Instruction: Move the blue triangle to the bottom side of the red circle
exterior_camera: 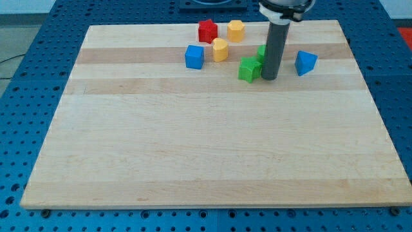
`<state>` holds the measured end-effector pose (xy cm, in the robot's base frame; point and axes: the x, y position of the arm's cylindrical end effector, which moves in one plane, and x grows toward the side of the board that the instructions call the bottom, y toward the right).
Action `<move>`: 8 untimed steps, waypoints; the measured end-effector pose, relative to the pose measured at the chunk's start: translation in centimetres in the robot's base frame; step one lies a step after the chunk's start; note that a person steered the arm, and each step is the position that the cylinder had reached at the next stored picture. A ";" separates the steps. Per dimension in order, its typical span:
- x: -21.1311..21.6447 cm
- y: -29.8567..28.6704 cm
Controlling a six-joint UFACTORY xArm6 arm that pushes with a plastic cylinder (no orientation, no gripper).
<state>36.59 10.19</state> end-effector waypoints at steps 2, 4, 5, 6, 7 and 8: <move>-1.0 -5.0; 0.5 8.1; 0.3 12.0; -1.1 10.7; -3.5 9.1; -6.1 8.4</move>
<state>30.52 18.59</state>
